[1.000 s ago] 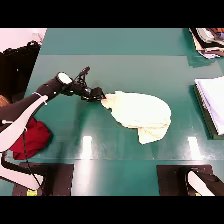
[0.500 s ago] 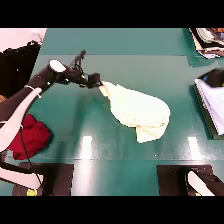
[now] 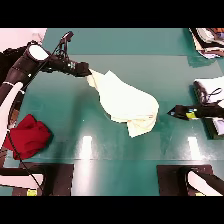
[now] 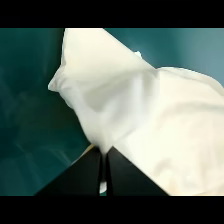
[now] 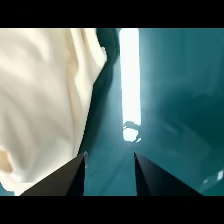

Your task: Fold the shirts.

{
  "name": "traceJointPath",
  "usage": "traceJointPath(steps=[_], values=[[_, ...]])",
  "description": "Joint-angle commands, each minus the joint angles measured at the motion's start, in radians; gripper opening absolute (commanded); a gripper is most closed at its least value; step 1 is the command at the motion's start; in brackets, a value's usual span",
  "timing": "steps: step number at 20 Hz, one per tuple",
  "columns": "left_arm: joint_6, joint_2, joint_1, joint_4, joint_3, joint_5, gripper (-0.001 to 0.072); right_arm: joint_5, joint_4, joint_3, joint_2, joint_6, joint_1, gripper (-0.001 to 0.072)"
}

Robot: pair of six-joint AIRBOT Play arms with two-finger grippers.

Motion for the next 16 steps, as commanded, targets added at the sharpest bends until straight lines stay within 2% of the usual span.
traceJointPath(steps=[1, 7, 8, 9, 10, 13, 16], values=[[-0.001, 0.005, 0.003, 0.021, 0.004, -0.008, 0.0026, -0.045, 0.145, 0.001, -0.164, -0.076, 0.037, 0.0367], [0.0, 0.005, 0.003, 0.023, 0.004, -0.008, 0.0026, -0.048, 0.153, 0.176, -0.351, -0.081, 0.125, 0.0357], [0.0, 0.005, 0.003, 0.023, 0.004, -0.008, 0.0026, -0.048, 0.148, 0.2, -0.364, -0.081, 0.128, 0.0235], [0.0, 0.005, 0.003, 0.023, 0.004, -0.008, 0.0026, -0.049, 0.143, 0.222, -0.373, -0.081, 0.127, 0.0076], [-0.001, 0.006, 0.003, 0.023, 0.005, -0.009, 0.0025, -0.049, 0.143, 0.24, -0.377, -0.081, 0.127, 0.0016], [-0.009, 0.034, 0.003, 0.051, 0.03, -0.034, 0.0024, -0.051, 0.142, 0.307, -0.325, -0.081, 0.103, 0.0014], [-0.008, 0.146, 0.003, 0.111, 0.11, -0.031, 0.0025, -0.022, 0.142, 0.423, -0.197, -0.081, 0.053, 0.0014]])
